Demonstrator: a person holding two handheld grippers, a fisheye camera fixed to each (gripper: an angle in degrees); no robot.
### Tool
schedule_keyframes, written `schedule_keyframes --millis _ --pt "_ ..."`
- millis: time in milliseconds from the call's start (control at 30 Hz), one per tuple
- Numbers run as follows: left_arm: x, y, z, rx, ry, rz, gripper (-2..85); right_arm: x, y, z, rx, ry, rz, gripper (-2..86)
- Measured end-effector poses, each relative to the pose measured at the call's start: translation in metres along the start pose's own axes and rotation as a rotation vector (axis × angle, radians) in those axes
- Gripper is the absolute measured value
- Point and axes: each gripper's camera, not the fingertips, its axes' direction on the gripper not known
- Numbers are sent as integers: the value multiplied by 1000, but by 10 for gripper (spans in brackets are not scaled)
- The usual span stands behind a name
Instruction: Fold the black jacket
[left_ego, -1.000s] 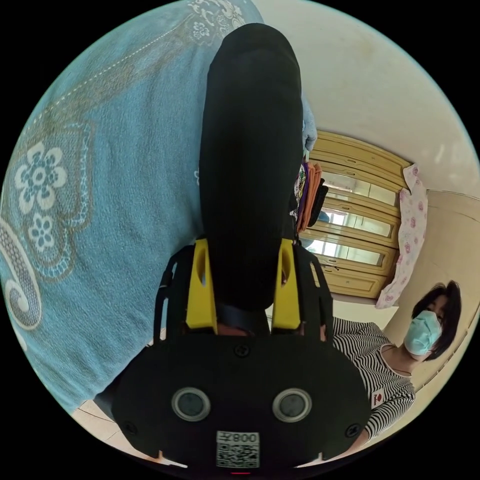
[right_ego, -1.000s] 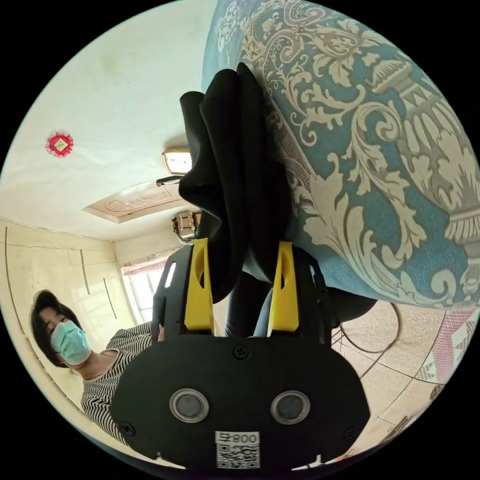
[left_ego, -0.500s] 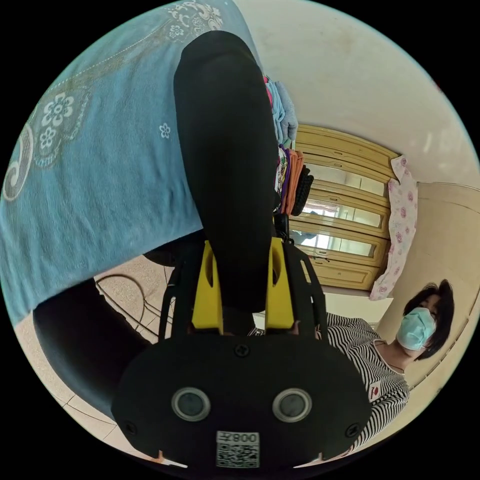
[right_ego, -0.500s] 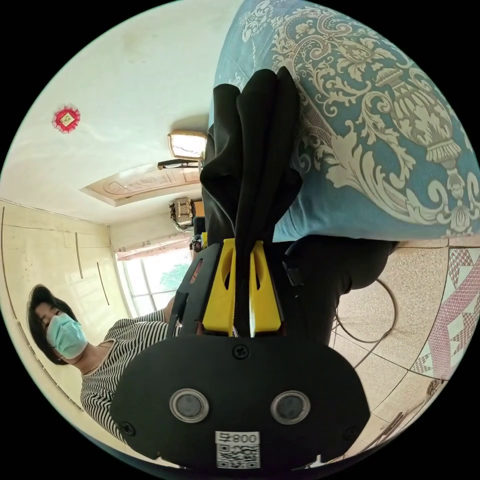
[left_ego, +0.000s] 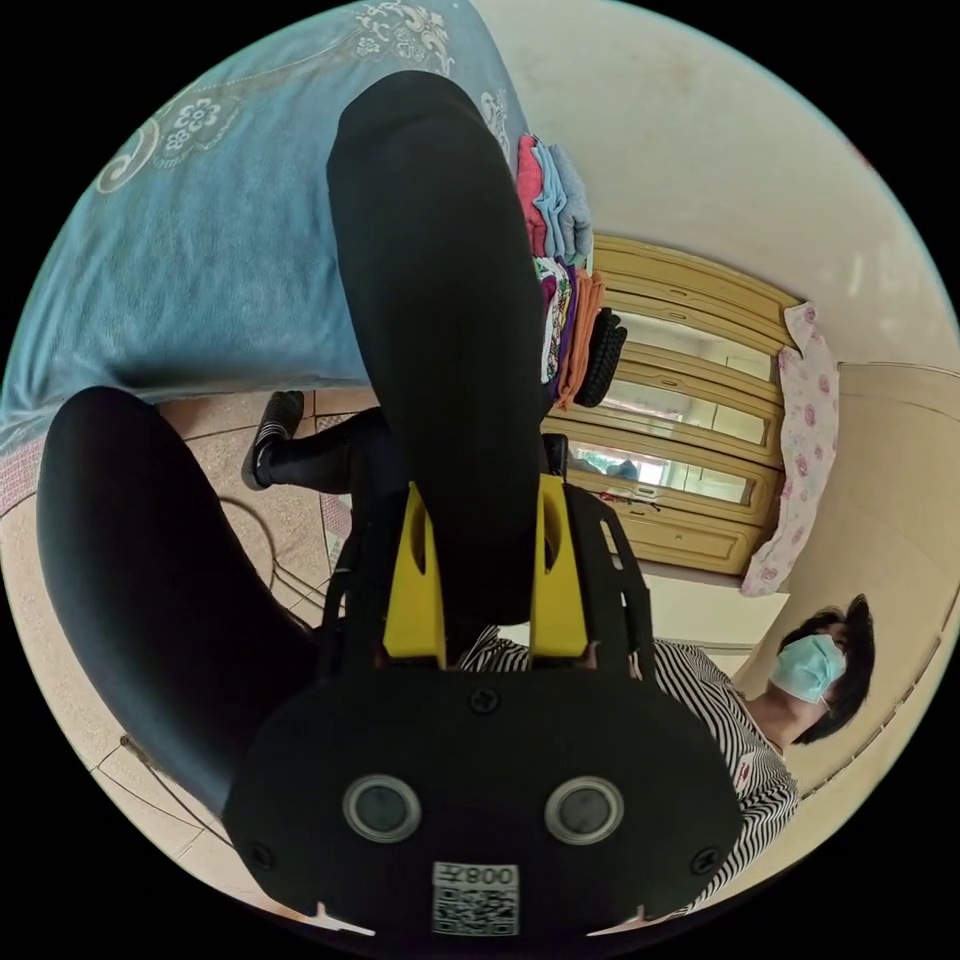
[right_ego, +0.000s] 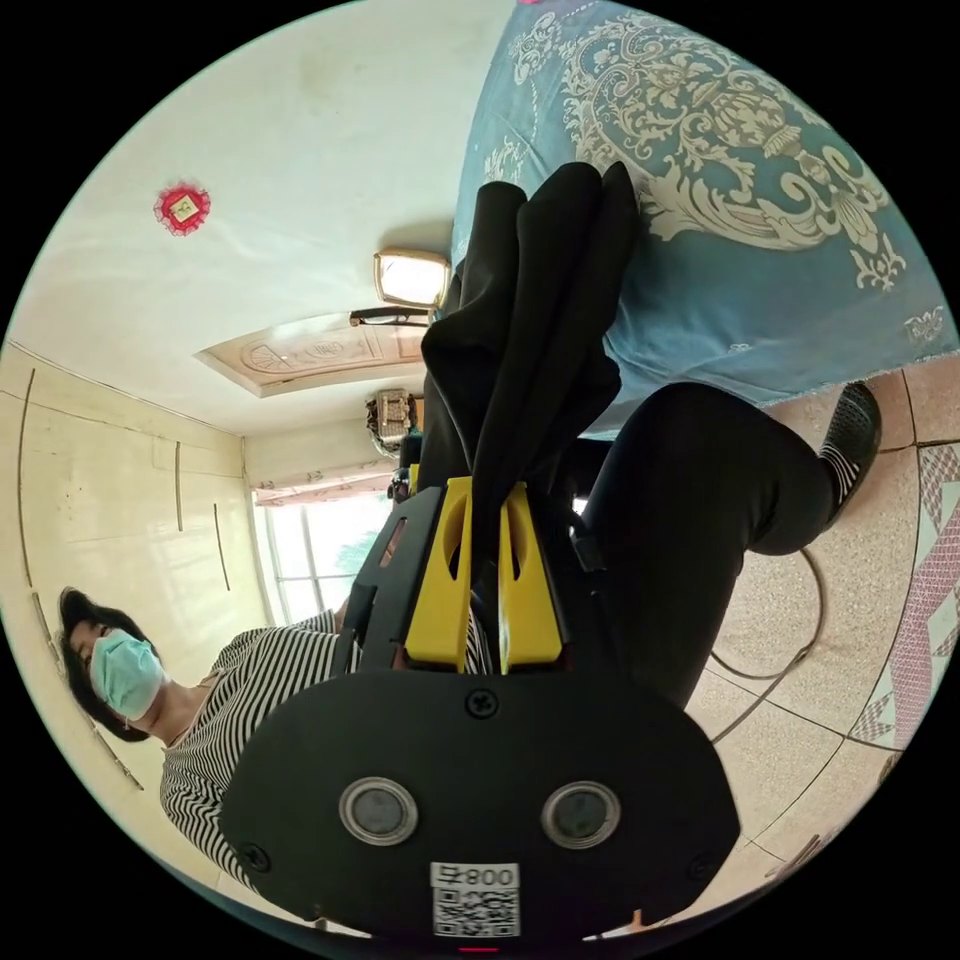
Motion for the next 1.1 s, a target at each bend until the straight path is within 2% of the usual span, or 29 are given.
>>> schedule_keyframes --millis 400,600,867,1100 --pt "56 -8 30 -26 2 -98 150 -14 -22 16 -63 -62 24 21" --pt "107 -19 43 -34 -4 -200 148 -36 -52 28 -159 -93 143 19" --pt "233 -44 72 -24 16 -318 146 -122 -91 8 -177 -143 190 16" --pt "336 -66 117 -45 28 -314 146 -208 -101 -27 -170 -146 169 7"
